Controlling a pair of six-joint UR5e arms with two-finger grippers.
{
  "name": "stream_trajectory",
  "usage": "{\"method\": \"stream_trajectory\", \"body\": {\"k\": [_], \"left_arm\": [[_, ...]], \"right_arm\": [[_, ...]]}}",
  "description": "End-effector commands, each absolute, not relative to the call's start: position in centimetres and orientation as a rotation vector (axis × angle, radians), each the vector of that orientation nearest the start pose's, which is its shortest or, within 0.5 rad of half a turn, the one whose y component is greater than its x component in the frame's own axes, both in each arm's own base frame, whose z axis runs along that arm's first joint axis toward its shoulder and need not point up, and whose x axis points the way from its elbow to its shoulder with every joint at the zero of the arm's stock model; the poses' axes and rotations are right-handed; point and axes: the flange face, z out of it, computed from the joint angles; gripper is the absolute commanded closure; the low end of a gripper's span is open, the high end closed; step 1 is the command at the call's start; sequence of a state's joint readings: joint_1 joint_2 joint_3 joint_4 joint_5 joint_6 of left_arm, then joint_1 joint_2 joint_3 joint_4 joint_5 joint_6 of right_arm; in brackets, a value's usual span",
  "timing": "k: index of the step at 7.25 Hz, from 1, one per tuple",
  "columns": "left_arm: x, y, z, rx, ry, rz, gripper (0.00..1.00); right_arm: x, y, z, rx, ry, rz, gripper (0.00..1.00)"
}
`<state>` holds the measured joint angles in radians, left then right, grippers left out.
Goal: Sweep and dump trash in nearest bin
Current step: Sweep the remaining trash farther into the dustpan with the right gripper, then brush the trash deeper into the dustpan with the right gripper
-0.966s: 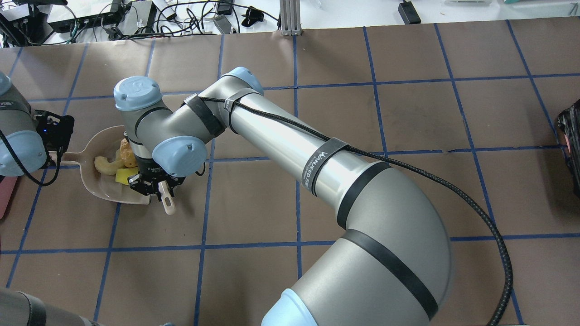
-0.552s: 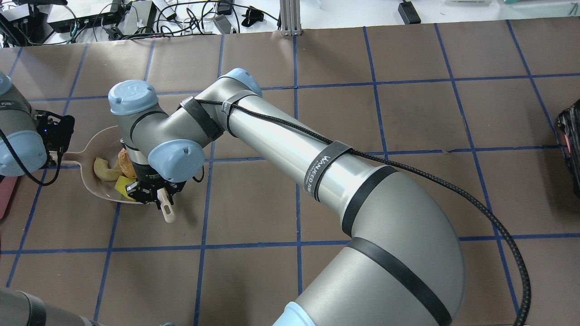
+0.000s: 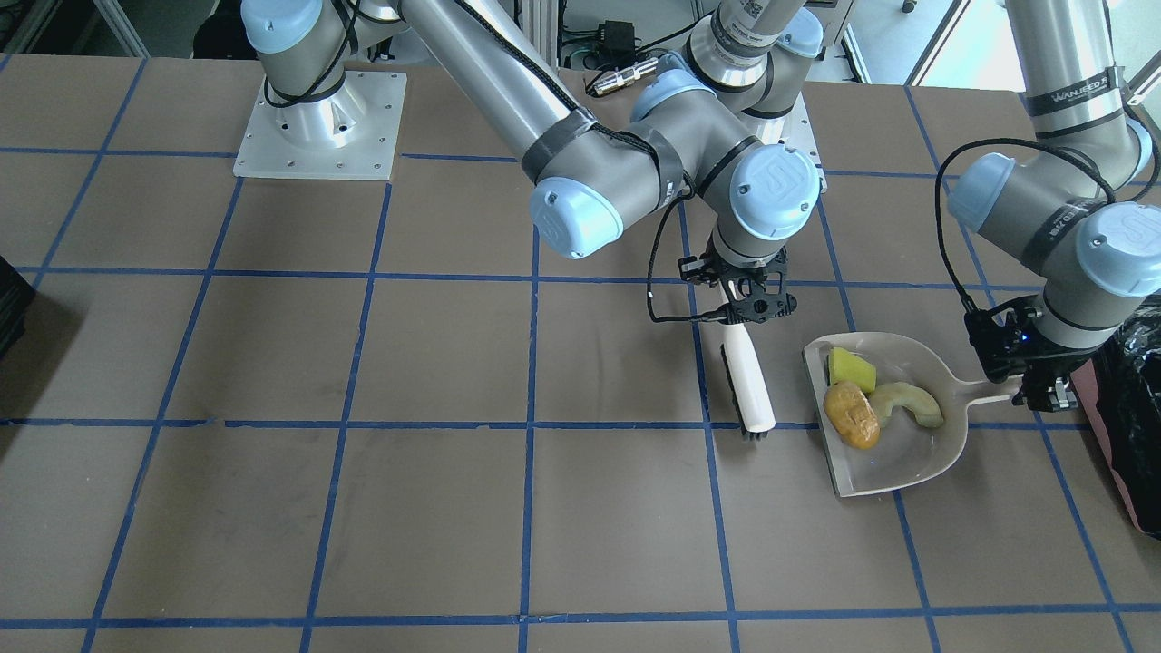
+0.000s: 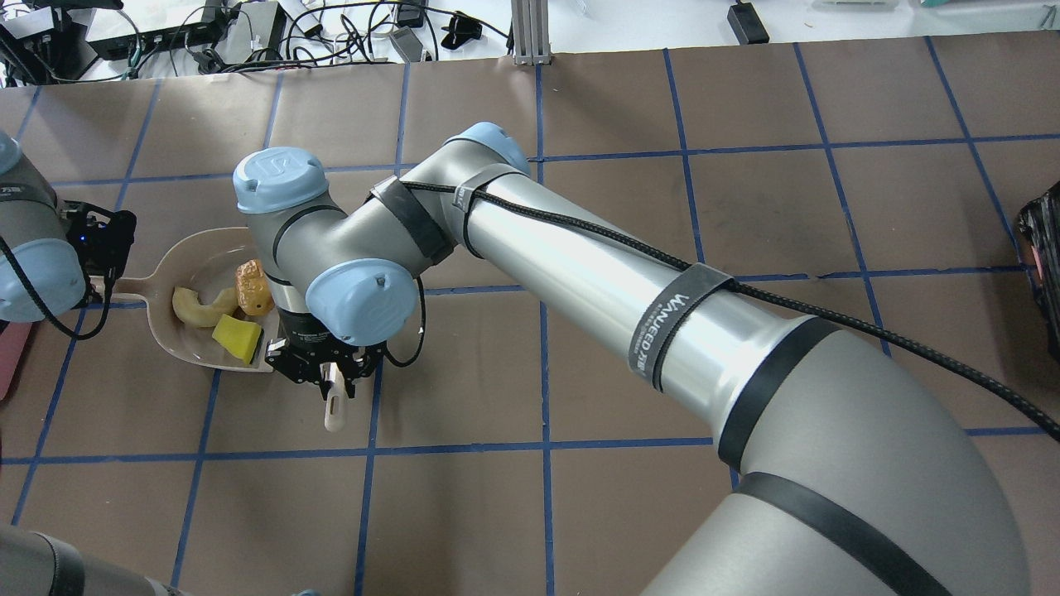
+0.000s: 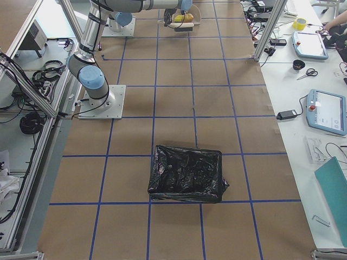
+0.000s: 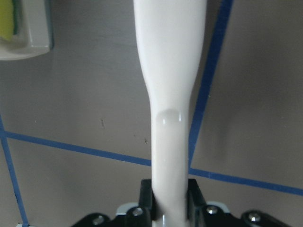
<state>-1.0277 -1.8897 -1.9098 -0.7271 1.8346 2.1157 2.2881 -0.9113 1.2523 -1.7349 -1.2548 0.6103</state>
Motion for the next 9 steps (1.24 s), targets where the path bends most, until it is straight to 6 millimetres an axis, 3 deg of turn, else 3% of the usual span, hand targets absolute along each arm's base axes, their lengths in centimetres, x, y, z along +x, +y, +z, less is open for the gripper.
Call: {"method": "stream_trajectory", "body": {"k": [1,2,3,4,5,6,8,9], "left_arm": [[19.7,-53.4,25.0,2.016,2.060,0.307,1.00],[19.7,-53.4,25.0,2.016,2.060,0.307,1.00],[19.7,-53.4,25.0,2.016,2.063,0.305,1.00],[19.7,-53.4,24.9,2.017,2.064,0.306,1.00],[19.7,-53.4,24.8,2.018,2.064,0.307,1.00],[19.7,-53.4,24.8,2.018,2.064,0.307,1.00],[19.7,-53.4,24.7,2.016,2.068,0.307,1.00],[19.7,-53.5,24.6,2.017,2.069,0.307,1.00]], "right_arm": [[53.2,-43.0,27.3,0.129,3.034,0.469,1.00],[53.7,-43.3,28.3,0.133,2.985,0.390,1.00],[55.1,-43.9,26.4,0.118,2.963,0.333,1.00],[56.5,-43.7,25.9,0.141,2.962,0.329,1.00],[59.0,-43.7,25.0,0.192,2.947,0.304,1.00],[63.8,-43.4,22.8,0.268,2.921,0.274,1.00],[72.0,-42.9,20.5,0.403,2.862,0.267,1.00],[73.1,-42.6,19.9,0.365,2.846,0.292,1.00]]}}
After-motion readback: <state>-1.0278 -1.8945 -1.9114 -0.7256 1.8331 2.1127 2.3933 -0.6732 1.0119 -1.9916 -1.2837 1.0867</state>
